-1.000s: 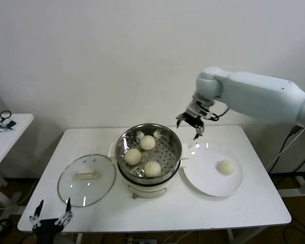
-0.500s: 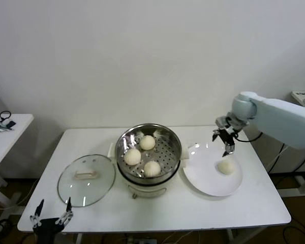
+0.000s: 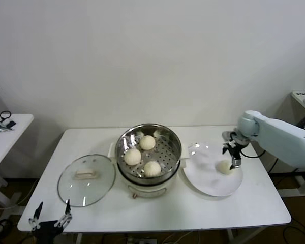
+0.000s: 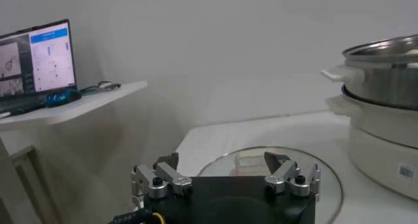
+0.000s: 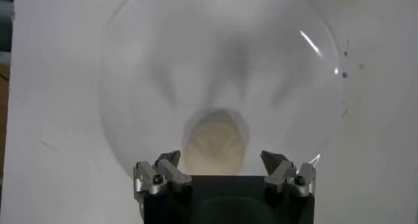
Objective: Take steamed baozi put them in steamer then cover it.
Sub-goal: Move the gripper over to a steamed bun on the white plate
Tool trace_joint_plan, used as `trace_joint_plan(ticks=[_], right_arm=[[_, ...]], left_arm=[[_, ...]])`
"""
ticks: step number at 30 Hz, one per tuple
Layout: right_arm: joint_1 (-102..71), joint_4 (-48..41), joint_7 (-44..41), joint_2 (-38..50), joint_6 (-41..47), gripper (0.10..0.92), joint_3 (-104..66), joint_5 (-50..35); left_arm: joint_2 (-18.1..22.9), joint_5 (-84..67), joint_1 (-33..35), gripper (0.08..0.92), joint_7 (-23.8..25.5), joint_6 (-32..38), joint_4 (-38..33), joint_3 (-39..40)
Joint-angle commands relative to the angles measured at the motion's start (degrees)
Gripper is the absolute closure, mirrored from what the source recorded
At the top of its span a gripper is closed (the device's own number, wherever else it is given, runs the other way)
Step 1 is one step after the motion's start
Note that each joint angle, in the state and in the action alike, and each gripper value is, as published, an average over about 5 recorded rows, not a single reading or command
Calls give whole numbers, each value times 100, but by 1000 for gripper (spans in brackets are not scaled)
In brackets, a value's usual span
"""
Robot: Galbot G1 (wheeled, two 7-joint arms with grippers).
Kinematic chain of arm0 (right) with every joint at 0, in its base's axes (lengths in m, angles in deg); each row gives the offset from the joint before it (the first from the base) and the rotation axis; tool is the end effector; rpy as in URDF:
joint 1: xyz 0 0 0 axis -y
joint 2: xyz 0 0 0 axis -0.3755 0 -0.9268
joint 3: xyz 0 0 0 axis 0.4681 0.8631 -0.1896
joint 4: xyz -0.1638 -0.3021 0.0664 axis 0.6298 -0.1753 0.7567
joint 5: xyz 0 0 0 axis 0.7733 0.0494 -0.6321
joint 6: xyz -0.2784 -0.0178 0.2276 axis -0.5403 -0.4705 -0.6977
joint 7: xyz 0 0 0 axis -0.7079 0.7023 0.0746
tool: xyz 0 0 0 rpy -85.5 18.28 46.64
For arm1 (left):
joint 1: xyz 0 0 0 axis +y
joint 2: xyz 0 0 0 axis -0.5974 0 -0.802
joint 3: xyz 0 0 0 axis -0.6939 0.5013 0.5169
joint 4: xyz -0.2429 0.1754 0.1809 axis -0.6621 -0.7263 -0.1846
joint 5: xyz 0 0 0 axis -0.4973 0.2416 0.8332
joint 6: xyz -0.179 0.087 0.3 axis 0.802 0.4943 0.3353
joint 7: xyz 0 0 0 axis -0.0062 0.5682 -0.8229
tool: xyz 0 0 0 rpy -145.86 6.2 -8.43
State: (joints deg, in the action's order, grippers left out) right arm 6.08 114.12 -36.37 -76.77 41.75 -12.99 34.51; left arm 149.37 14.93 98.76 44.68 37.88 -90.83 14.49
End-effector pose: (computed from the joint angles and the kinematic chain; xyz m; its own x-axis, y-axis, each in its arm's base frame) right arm 0.5701 -0.1669 -0.2026 -0.0781 -0.0063 0.9969 -0.9938 -0.0786 -0.0784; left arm 0.0815 0.1031 -0.3466 -0.9493 -0.2373 0.2060 -0.2021 0.9631 0.1778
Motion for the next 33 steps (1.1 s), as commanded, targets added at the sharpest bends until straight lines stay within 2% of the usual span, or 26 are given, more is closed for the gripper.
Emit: trace_joint_plan(ticks=[1, 12, 23, 30, 33], right_arm=[[-459, -549, 8, -149, 40, 203, -405, 242], [-600, -988, -19, -479, -88, 203, -583, 459], [-694, -1016, -62, -518, -96, 204, -619, 448], [-685, -1045, -48, -535, -119, 306, -660, 384], [-648, -1041, -13, -522, -107, 324, -645, 206]], left_arm=[[11, 20, -13, 177, 0, 13, 40, 21], [36, 47, -8, 177, -9, -2, 61, 9], [33, 57, -13, 177, -10, -8, 79, -5], [38, 75, -27, 177, -10, -19, 70, 6], [37, 85, -16, 177, -9, -19, 61, 5]])
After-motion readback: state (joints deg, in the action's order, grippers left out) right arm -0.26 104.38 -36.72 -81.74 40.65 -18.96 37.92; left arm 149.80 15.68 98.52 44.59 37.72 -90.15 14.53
